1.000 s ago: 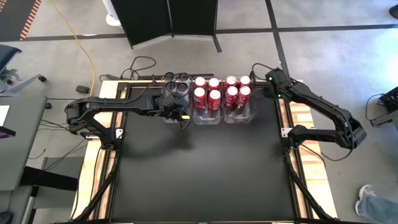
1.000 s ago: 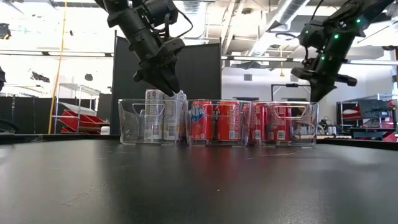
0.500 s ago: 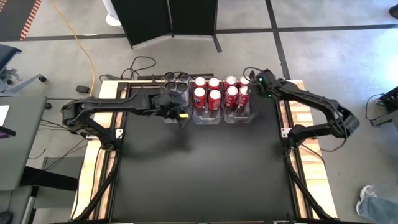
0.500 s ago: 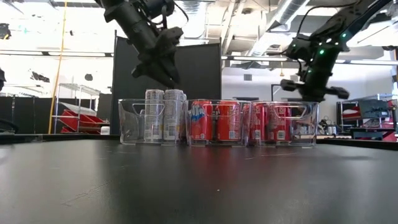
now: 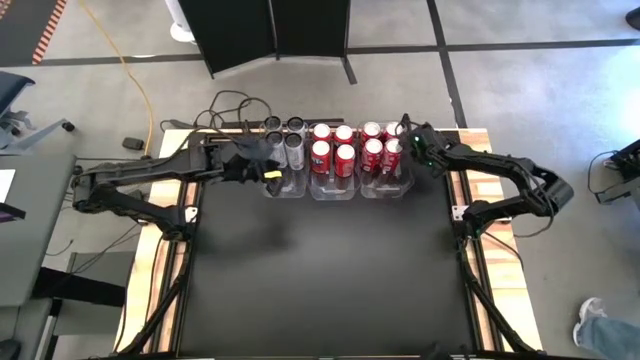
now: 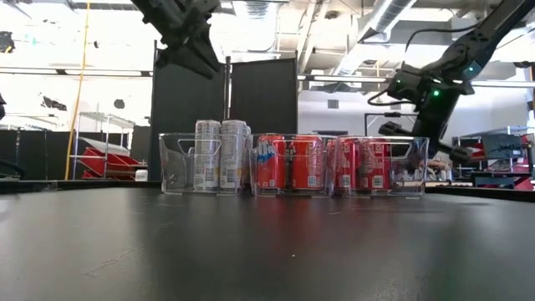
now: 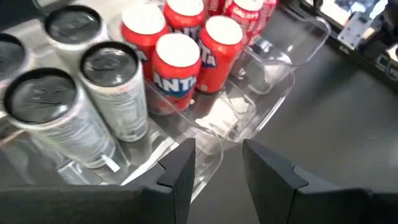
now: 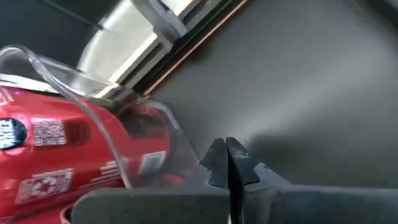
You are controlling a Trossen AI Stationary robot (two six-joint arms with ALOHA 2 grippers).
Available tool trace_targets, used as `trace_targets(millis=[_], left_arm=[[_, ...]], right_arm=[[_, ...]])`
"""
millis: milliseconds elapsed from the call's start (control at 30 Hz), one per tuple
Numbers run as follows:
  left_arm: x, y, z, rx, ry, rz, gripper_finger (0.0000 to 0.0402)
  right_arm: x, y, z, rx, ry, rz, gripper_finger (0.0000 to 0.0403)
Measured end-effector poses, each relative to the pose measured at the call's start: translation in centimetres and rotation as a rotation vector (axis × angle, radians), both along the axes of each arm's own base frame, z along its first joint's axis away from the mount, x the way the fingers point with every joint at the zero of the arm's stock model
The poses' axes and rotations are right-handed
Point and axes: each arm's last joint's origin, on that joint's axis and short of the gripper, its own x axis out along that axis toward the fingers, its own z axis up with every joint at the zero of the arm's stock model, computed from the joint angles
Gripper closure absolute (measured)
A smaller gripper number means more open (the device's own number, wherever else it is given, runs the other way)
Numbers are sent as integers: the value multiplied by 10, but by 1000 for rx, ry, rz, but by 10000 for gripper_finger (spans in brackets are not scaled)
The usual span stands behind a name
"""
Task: Sort soda cans
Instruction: Adjust the transparent bins to align them on the table
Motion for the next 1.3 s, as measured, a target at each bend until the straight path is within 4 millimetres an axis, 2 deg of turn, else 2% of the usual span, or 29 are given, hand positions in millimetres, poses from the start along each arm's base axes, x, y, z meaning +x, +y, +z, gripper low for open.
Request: trace_targets(millis=[200,433,1100,1200,1300], left_arm=[[-15,-3,8,22,3,31,274],[-16,-3,9,35,9,27,274],[-15,-3,9,25,3,35,274],[-13,-7,10,3,-24,25,274],[-9,-16,8,10,-12,-35,274]], right_arm=[[0,3,-15,-7,-181,7,399],[1,7,-21,1,-241,23,399],[6,3,-15,-78,-267,125,399],[6,5,-13,-101,-255,115,399],[5,10,-2,-176,-243,54,399]])
